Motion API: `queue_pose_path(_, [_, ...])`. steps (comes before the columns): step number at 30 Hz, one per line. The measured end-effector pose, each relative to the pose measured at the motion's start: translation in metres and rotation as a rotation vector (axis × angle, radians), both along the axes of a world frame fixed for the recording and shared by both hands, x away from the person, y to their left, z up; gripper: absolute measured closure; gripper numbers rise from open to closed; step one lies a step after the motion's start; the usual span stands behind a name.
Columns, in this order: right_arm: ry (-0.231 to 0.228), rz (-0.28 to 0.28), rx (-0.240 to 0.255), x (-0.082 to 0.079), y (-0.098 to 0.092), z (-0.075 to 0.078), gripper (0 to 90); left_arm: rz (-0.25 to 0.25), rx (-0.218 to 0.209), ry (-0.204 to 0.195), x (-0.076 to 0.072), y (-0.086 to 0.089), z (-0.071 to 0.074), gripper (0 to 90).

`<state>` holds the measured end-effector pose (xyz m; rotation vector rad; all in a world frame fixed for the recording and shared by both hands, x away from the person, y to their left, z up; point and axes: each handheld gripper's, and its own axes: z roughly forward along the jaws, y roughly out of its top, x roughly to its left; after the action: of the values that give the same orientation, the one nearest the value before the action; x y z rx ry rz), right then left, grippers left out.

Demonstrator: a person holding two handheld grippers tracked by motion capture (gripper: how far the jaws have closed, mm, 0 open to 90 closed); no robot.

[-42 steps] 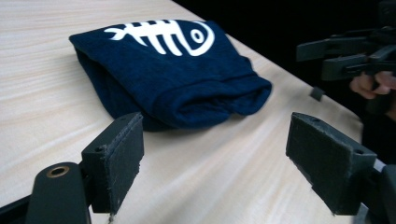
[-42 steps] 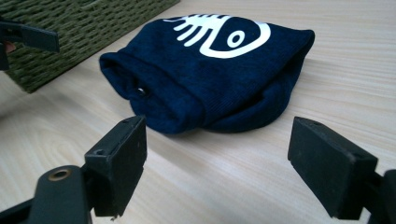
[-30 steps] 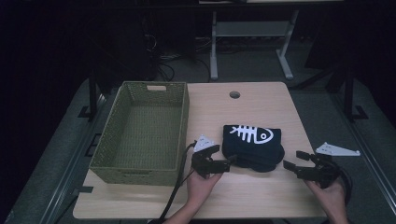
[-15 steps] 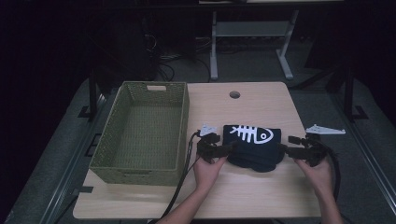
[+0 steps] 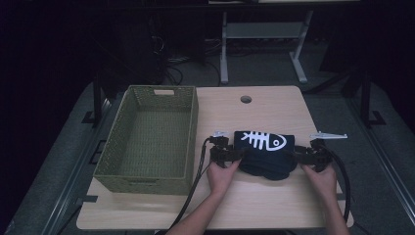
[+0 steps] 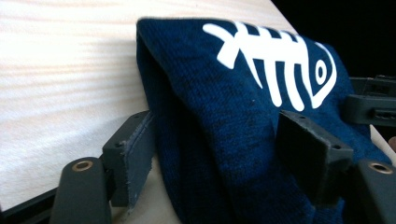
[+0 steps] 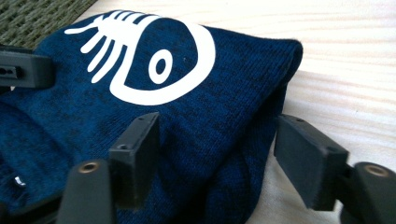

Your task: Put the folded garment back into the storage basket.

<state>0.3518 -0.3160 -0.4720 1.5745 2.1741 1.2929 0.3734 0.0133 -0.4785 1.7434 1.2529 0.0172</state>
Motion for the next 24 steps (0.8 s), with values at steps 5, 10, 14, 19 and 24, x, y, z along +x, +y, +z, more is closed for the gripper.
queue_pose_path(5, [0.016, -0.005, -0.026, 0.000, 0.007, -0.003, 45.3, 0.004, -0.019, 0.016, 0.001, -0.002, -0.003, 35.5])
queue_pose_path(10, [0.038, -0.035, 0.001, 0.000, 0.002, -0.005, 47.6, -0.012, -0.010, 0.015, -0.001, -0.005, -0.003, 41.7])
queue_pose_path(14, [0.043, -0.034, -0.001, 0.000, 0.002, -0.006, 50.9, -0.018, -0.010, 0.018, -0.001, -0.006, -0.003, 44.8])
queue_pose_path(19, [0.031, 0.004, -0.005, -0.003, 0.007, -0.003, 68.1, -0.049, -0.055, 0.029, -0.002, -0.007, -0.001, 61.6])
queue_pose_path(24, [0.027, 0.033, 0.050, -0.008, 0.003, 0.007, 70.5, -0.076, -0.096, 0.037, -0.004, -0.004, 0.005, 66.6])
